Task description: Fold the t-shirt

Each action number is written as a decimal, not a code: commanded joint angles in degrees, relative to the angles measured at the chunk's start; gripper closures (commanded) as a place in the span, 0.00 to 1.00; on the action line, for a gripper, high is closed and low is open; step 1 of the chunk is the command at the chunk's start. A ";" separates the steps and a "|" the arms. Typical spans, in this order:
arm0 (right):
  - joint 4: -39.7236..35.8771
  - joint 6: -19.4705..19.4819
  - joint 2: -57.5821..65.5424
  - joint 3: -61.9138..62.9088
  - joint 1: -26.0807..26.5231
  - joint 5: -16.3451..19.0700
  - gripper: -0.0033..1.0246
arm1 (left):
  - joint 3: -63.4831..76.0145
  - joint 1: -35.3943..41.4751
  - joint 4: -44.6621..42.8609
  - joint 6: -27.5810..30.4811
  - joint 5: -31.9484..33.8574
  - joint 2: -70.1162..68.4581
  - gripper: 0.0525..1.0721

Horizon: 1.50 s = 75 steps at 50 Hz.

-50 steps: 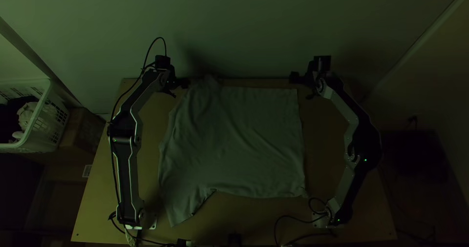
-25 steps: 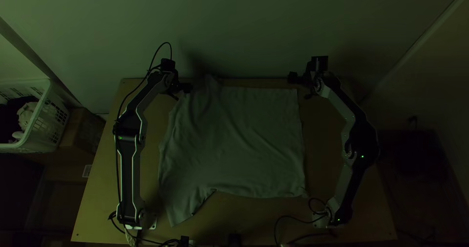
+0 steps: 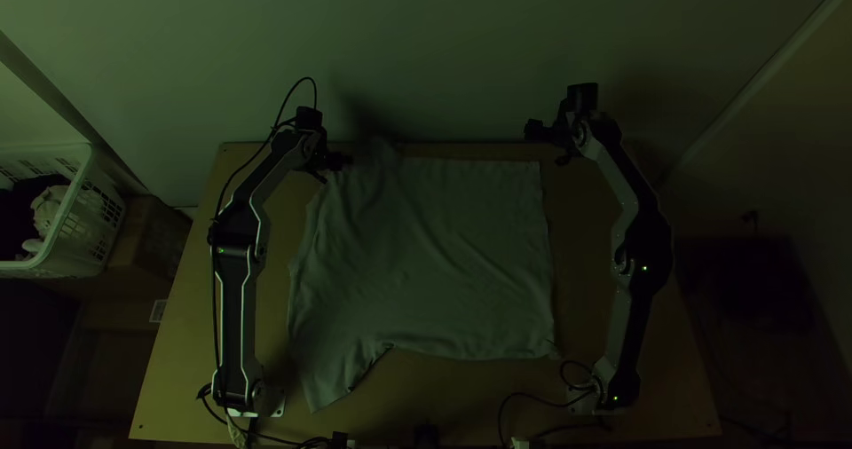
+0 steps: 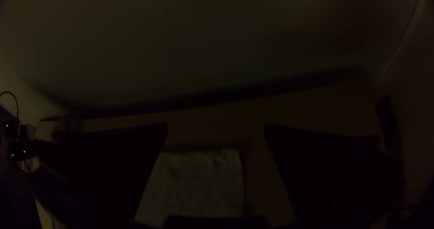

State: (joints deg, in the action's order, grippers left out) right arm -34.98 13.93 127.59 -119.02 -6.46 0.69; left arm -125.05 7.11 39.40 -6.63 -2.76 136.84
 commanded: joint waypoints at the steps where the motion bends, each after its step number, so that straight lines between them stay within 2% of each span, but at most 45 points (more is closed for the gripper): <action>1: -2.11 1.36 4.16 -3.15 0.48 0.01 0.05 | -0.10 0.88 1.91 -0.13 -0.05 0.54 0.97; 12: -6.50 2.94 8.99 -7.98 0.57 0.01 0.06 | -0.28 0.88 1.82 -0.40 0.04 -1.22 0.97; 16: -7.91 3.47 10.57 -9.65 0.57 0.01 0.11 | -0.45 0.71 1.82 -0.40 0.04 -2.01 0.97; 23: -8.44 5.23 11.89 -9.65 0.31 -0.07 0.13 | -0.45 0.27 1.82 -0.31 -0.05 -2.98 0.97; 28: -8.70 6.02 13.12 -9.83 0.13 -0.34 0.20 | -0.45 -0.08 1.91 -0.22 0.04 -3.33 0.97; 35: -9.23 6.02 14.71 -9.83 -0.48 -0.51 0.22 | -0.63 -0.26 1.82 -0.31 0.04 -3.42 0.97; 41: -9.49 6.02 15.58 -9.83 -0.84 -0.60 0.37 | -0.63 -0.26 1.91 -0.49 0.04 -3.42 0.97; 46: -9.40 6.02 16.20 -9.91 -0.92 -0.60 0.39 | -0.63 -0.43 1.91 -0.66 -0.05 -3.42 0.97; 52: -9.40 5.49 17.17 -10.53 -0.92 -0.60 0.68 | -0.63 -0.52 1.91 -0.66 -0.05 -3.42 0.97; 58: -9.40 5.14 16.99 -10.62 -1.01 -0.60 0.85 | -0.54 -0.61 2.26 -0.84 0.04 -3.59 0.97; 60: -9.40 5.14 16.73 -10.97 -1.01 -0.69 0.97 | -0.63 -0.70 2.26 -0.93 0.04 -3.86 0.97; 75: -6.50 4.79 14.62 -13.34 -0.92 -1.92 0.97 | -2.91 -3.60 0.68 -3.39 0.04 -4.30 0.97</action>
State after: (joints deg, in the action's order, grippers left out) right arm -43.22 18.83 142.50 -130.06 -7.40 -0.62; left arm -125.56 5.19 40.64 -7.97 -2.61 135.15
